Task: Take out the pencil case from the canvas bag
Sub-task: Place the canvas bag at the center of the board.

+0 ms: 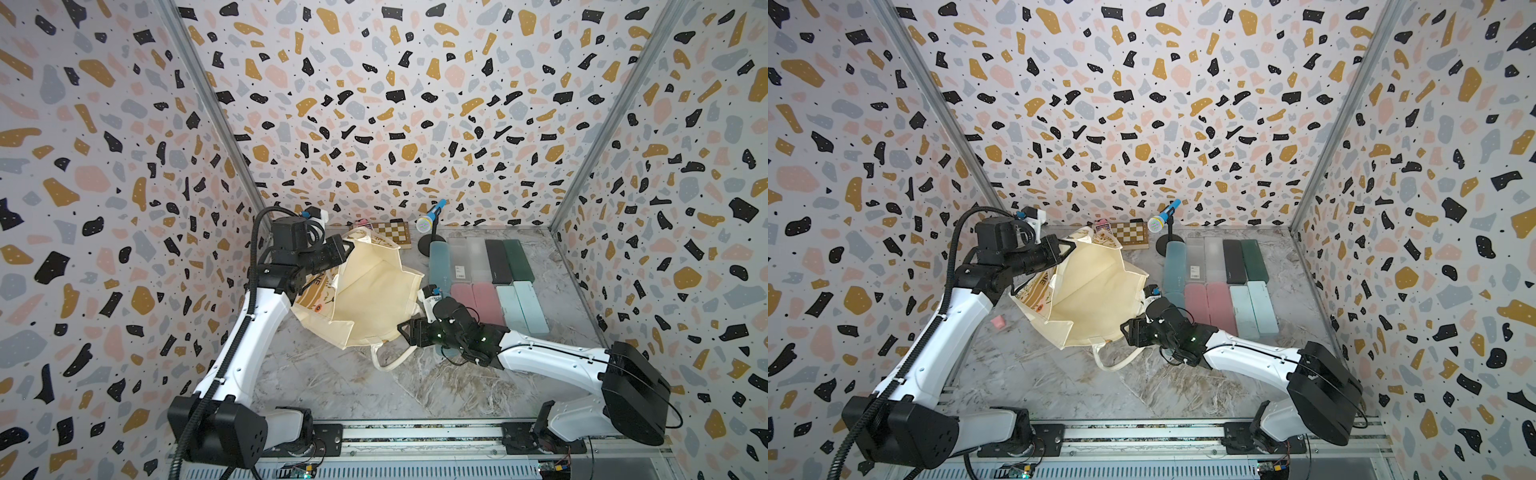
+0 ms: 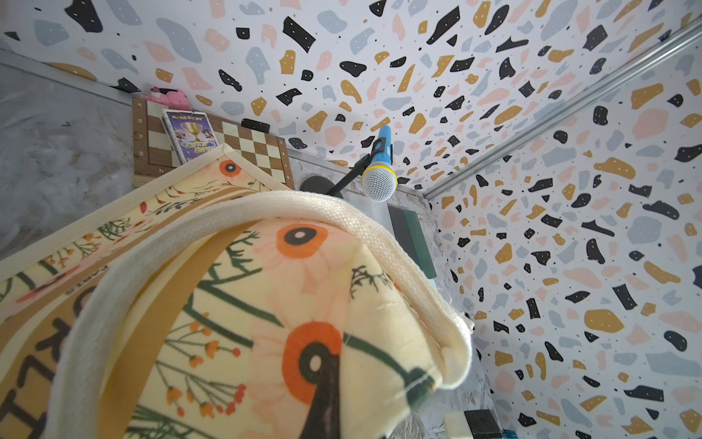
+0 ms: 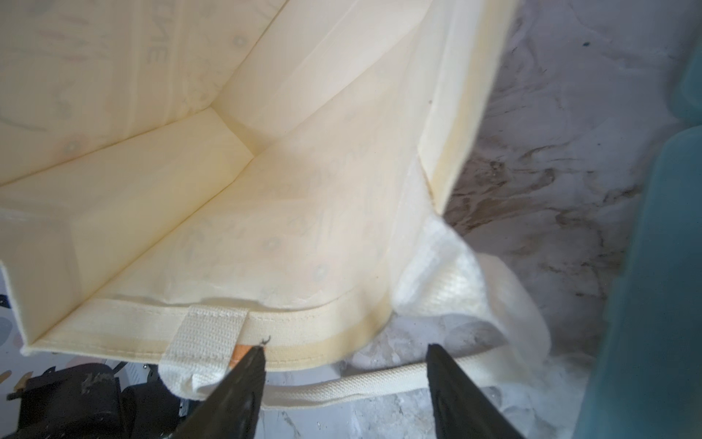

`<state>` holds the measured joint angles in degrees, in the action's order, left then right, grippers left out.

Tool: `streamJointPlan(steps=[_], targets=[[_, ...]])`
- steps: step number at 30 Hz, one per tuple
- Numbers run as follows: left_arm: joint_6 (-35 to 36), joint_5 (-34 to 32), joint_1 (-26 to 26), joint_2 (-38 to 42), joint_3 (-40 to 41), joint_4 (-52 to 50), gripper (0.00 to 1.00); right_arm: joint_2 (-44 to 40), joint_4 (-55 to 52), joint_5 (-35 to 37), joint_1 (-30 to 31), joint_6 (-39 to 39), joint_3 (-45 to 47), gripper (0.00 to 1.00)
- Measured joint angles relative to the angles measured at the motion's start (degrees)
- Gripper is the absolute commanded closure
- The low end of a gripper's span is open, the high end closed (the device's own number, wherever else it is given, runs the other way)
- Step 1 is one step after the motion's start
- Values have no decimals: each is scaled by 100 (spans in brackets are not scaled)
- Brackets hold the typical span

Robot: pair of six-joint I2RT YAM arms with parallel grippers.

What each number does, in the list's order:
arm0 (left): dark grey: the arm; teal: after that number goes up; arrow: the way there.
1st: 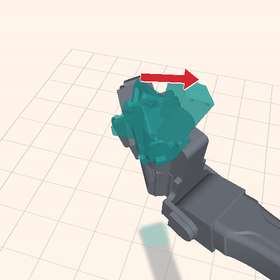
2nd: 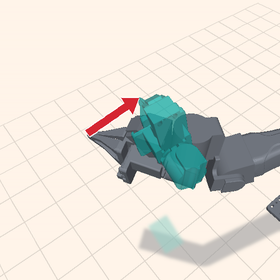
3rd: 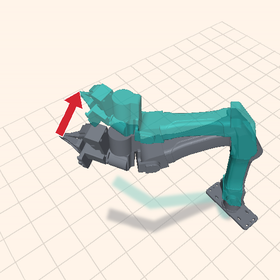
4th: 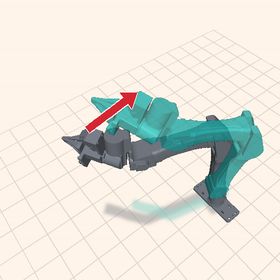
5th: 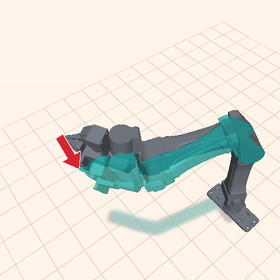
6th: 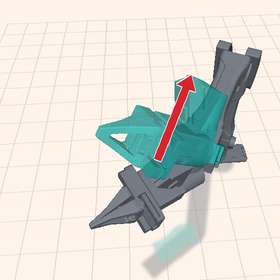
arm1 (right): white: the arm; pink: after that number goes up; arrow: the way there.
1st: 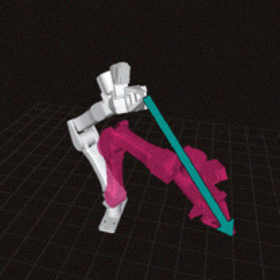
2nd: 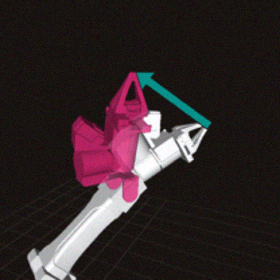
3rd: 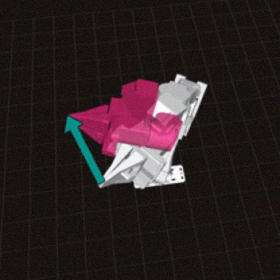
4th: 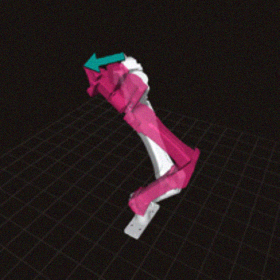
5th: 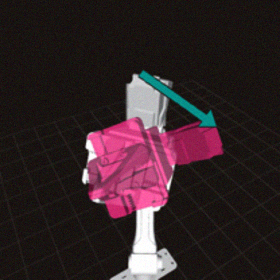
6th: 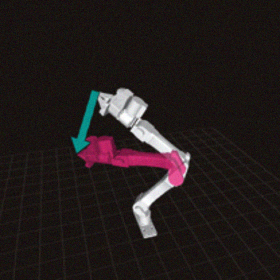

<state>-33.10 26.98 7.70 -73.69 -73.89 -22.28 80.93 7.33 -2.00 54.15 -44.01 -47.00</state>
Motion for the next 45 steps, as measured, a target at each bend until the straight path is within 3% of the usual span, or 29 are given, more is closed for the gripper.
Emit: streamJointPlan(steps=[12, 18, 23, 39, 45], targets=[[-684, -968, 496, 146, 2, 166, 100, 245, 358, -302, -433, -402, -15, 41], [-793, -1261, 566, 146, 0, 179, 100, 249, 385, -426, -439, -516, -15, 53], [-841, -1353, 599, 146, 0, 184, 100, 249, 387, -472, -439, -546, -15, 58], [-870, -1451, 625, 164, 0, 181, 100, 337, 343, -463, -748, -610, -96, 100], [-570, -1558, 625, 179, -380, -144, 100, -125, -55, -431, -968, -413, -411, 100]])
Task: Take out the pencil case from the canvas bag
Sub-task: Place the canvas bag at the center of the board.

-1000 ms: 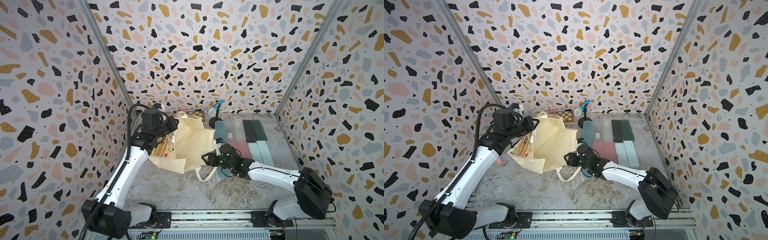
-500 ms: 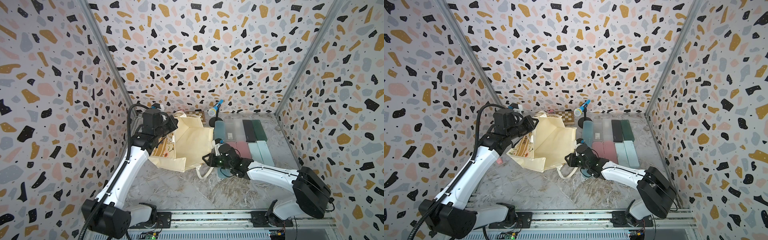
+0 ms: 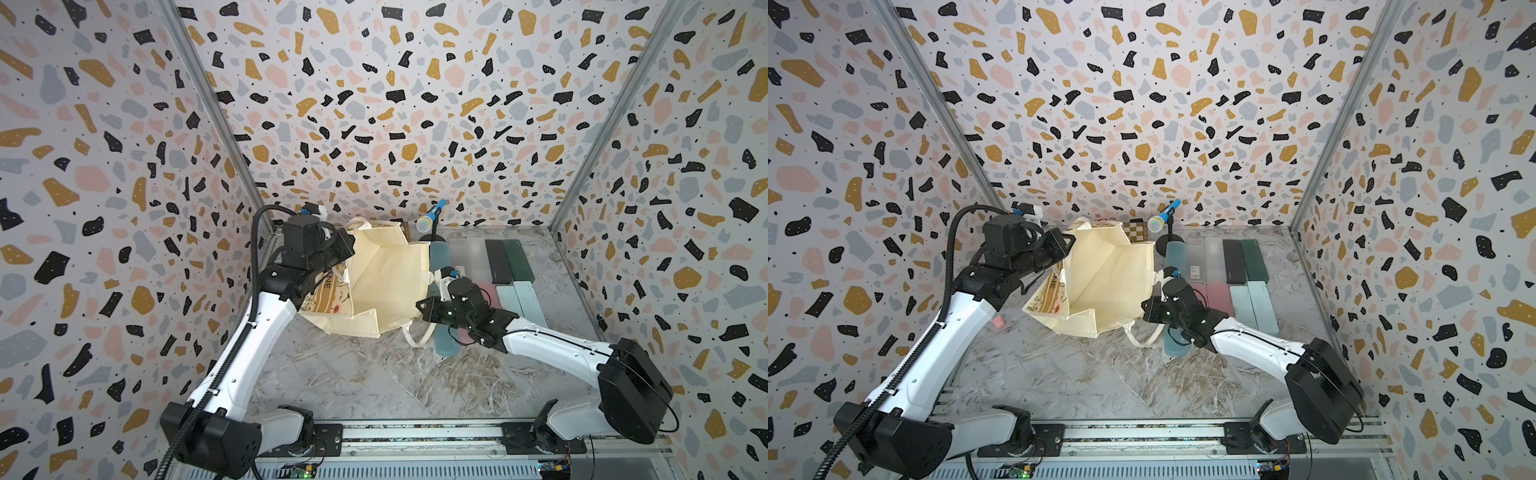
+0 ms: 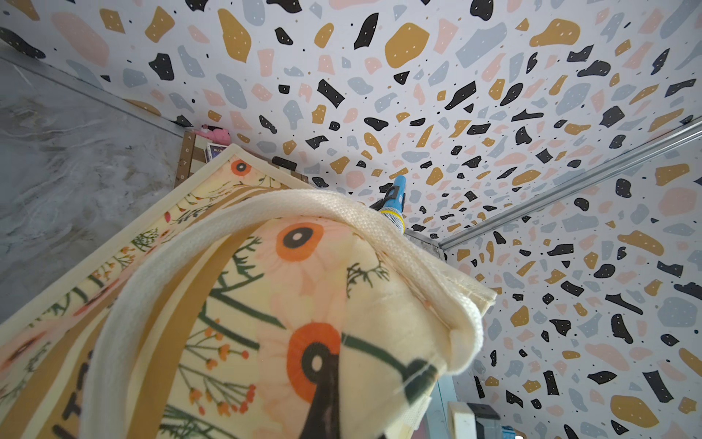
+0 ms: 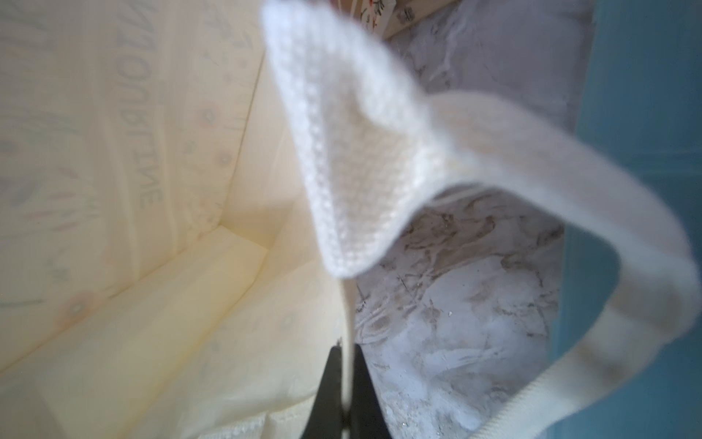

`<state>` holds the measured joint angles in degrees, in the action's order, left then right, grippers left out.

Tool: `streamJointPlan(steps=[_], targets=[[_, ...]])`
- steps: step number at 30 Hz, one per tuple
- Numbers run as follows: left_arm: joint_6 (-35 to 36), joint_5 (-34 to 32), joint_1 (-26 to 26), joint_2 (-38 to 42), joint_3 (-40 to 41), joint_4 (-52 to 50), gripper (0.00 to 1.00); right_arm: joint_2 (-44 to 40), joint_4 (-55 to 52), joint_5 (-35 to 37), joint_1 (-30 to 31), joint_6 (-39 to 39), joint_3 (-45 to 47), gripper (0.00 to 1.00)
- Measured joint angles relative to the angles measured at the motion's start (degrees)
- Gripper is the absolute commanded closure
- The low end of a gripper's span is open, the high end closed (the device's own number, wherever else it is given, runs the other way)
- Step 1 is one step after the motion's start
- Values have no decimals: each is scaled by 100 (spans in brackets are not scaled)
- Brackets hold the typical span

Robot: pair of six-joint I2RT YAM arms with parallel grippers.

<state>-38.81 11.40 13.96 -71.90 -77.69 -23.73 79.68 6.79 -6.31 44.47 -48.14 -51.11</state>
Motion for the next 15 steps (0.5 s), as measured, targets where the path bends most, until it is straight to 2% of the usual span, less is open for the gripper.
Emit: streamJointPlan(steps=[9, 15], targets=[[1021, -636, -125, -356, -1552, -1482, 100, -170, -850, 160, -107, 745, -1941, 100], [1502, -1034, -208, -713, -2140, -2522, 100, 546, -1604, -42, -372, 1145, -3665, 100]])
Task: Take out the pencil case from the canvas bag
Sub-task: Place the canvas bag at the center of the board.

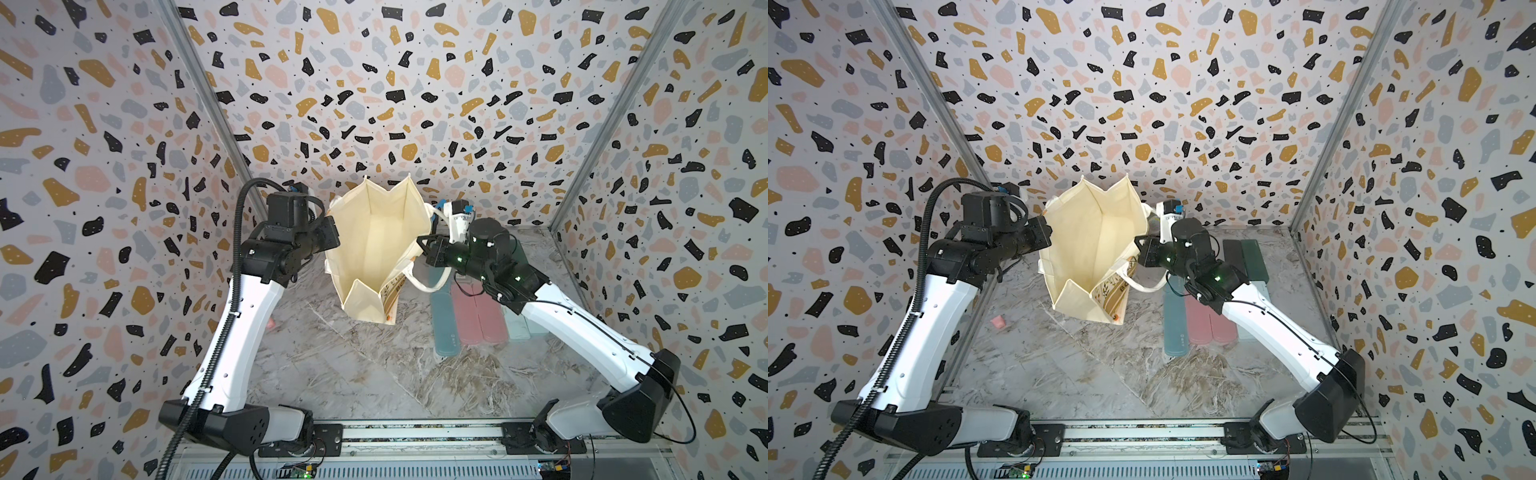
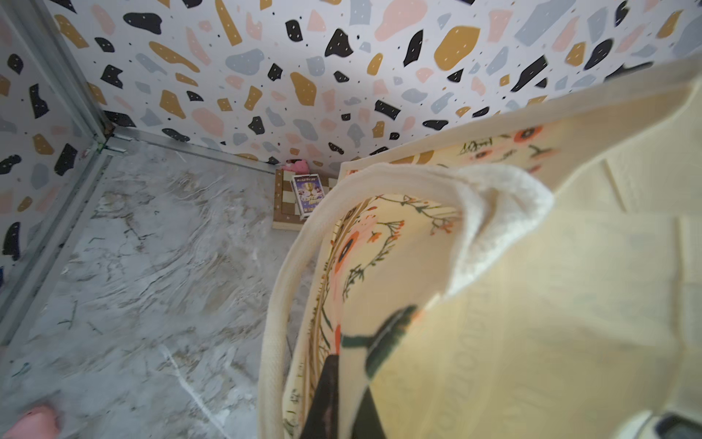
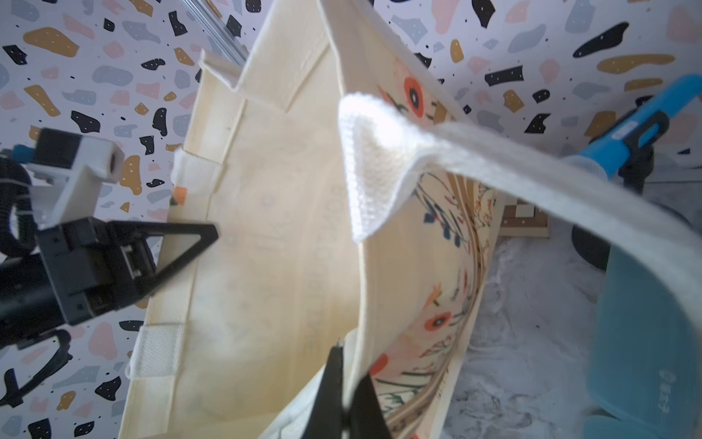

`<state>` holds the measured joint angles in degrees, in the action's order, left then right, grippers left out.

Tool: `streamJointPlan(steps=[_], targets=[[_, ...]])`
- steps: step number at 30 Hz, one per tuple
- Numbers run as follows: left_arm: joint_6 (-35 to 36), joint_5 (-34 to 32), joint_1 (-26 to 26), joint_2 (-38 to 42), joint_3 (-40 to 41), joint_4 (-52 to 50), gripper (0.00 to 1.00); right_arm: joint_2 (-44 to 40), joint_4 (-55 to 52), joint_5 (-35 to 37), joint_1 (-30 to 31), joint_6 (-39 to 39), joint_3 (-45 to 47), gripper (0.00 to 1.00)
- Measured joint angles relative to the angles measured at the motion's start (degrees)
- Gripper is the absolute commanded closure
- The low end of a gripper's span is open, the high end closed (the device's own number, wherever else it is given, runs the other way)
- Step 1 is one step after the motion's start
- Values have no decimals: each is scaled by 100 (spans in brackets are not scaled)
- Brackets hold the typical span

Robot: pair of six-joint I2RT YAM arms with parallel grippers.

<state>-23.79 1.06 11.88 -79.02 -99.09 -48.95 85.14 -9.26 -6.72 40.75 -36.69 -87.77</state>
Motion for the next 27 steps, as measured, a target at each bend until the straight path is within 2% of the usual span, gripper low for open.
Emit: streamJointPlan(steps=[7, 16, 20, 27], targets=[[334, -184, -372, -584, -525, -695, 100, 1676, -855, -688, -90, 240, -1961, 100], [378, 81, -911, -1075, -684, -822, 100, 3268, -1556, -1196, -74, 319, -3344, 100], [396, 238, -922, -1169, -684, -848, 100, 3560, -1720, -1233, -118, 356, -3696, 100], [382, 962, -940, -1335, -704, -675, 100, 3521, -1751, -1139, -260, 354, -3587, 100]])
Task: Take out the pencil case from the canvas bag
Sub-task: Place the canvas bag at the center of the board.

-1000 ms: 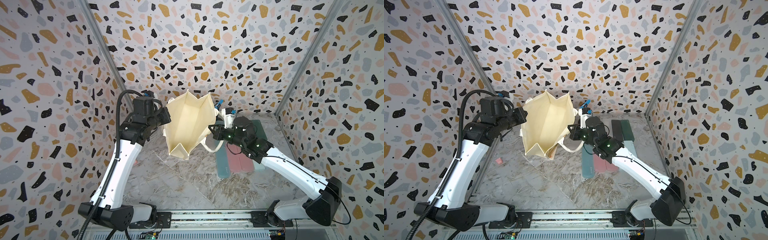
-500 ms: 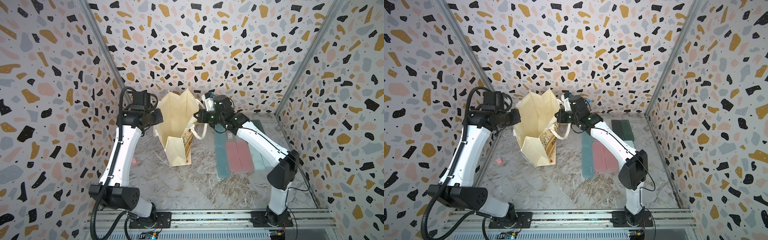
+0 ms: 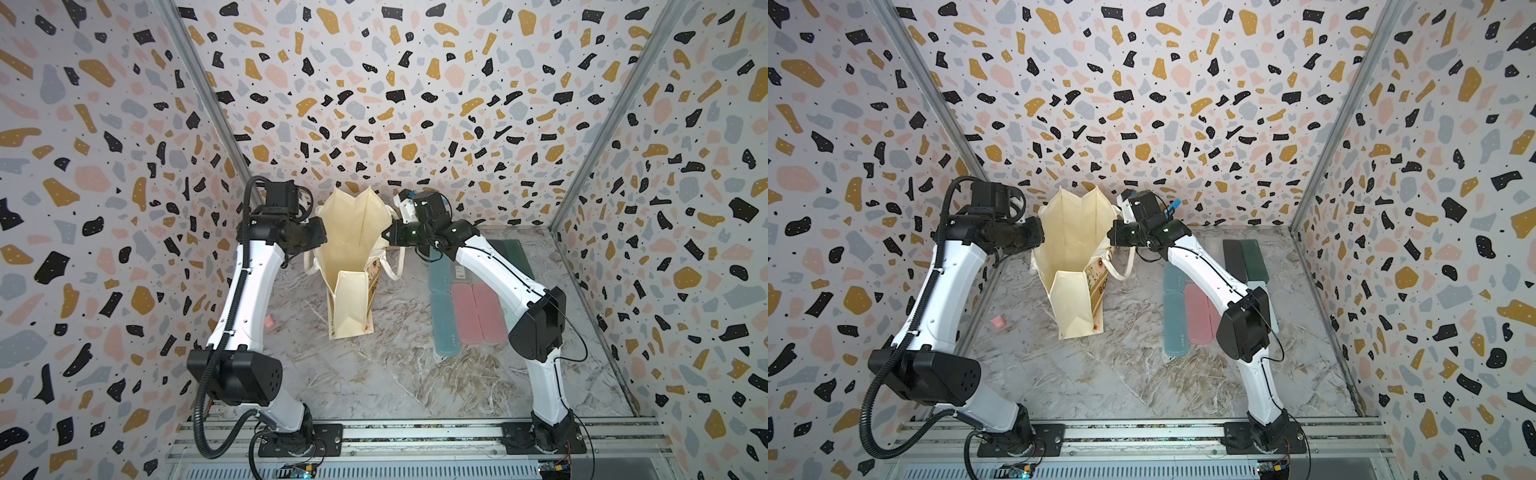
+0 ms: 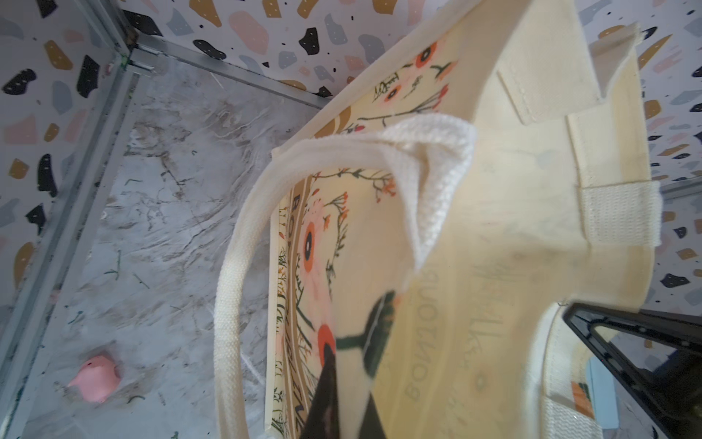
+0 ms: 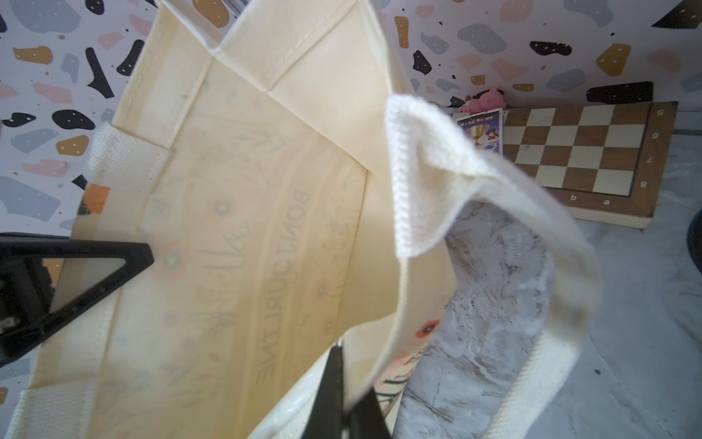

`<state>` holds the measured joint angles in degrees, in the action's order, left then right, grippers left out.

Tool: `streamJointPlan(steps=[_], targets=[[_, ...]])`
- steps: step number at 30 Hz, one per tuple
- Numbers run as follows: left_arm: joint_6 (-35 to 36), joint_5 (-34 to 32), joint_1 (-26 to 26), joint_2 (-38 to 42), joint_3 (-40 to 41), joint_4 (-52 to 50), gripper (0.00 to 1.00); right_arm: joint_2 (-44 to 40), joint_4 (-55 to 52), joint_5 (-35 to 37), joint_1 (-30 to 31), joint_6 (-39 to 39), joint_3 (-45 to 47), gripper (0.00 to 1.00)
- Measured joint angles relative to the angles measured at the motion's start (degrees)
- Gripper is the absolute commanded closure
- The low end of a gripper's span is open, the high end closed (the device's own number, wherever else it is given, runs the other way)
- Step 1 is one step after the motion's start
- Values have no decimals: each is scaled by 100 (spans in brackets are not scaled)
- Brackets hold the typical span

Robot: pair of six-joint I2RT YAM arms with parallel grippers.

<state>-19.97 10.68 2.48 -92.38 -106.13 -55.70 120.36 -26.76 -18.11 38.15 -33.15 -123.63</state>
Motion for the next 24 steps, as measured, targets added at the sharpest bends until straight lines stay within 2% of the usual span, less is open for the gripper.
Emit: streamJointPlan(steps=[10, 24], targets=[[-85, 861, -7, -575, -339, 223, 100, -254, 205, -7, -155, -66, 649, 100], [-192, 957, -7, -133, -363, -232, 100, -1563, 372, -50, -61, -155, 1794, 99]])
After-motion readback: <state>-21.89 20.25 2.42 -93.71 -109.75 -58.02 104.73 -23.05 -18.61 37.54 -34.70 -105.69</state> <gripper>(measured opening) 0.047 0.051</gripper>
